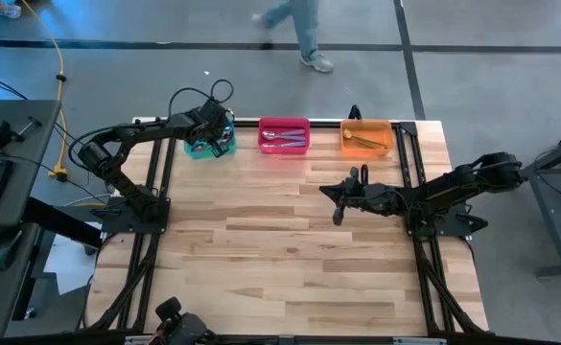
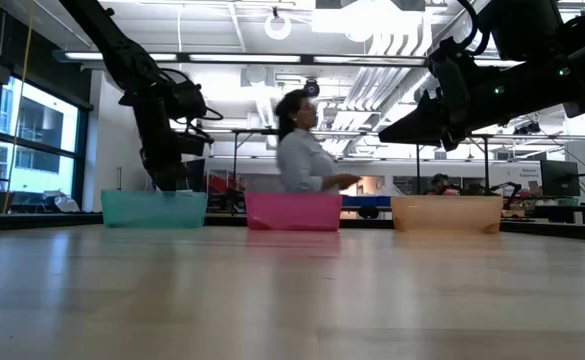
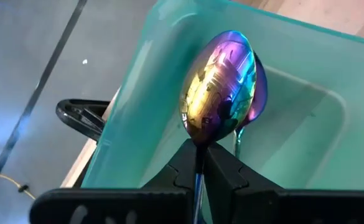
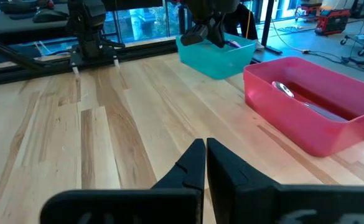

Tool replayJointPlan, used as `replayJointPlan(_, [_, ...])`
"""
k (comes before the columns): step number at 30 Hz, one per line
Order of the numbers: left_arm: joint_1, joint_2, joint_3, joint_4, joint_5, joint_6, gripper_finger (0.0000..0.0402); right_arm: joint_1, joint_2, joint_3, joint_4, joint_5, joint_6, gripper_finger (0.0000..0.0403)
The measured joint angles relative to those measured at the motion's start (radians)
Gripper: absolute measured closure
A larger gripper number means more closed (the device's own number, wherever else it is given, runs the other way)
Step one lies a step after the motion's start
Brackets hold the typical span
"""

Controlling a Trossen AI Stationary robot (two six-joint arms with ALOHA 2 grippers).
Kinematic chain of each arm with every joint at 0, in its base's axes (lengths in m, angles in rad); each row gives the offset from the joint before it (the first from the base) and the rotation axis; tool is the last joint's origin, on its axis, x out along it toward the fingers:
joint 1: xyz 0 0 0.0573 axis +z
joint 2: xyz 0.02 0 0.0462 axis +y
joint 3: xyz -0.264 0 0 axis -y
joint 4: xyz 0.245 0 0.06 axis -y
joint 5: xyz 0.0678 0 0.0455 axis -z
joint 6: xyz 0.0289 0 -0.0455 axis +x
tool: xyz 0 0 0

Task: Sort silverware by color (type)
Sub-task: Put the blue spoon into the green bin, then return to Home Position

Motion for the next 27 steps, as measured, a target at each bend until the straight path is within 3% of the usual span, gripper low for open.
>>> replayJointPlan(7, [-0.003, -0.001, 0.000, 0.006, -0.007, -0.063, 0.0355, -0.012, 0.000, 0.000, 0.000, 0.000, -0.048, 0.0403])
replayJointPlan(12, [-0.003, -0.044, 0.000, 0.023, 0.010, -0.092, 0.0363, -0.037, 0.000, 0.000, 0.000, -0.047, -0.087, 0.0403])
replayJointPlan(18, [-0.017, -0.172, -0.053, 0.098, 0.187, -0.153, 0.0399, -0.130, 0.000, 0.000, 0.000, -0.272, -0.120, 0.0403])
replayJointPlan(22, [-0.055, -0.291, -0.186, 0.283, 0.345, -0.209, 0.0400, -0.229, 0.000, 0.000, 0.006, -0.412, -0.184, 0.0403])
replayJointPlan(27, [-0.142, -0.421, -0.360, 0.521, 0.505, -0.260, 0.0401, -0.341, 0.000, 0.000, 0.004, -0.505, -0.242, 0.0403])
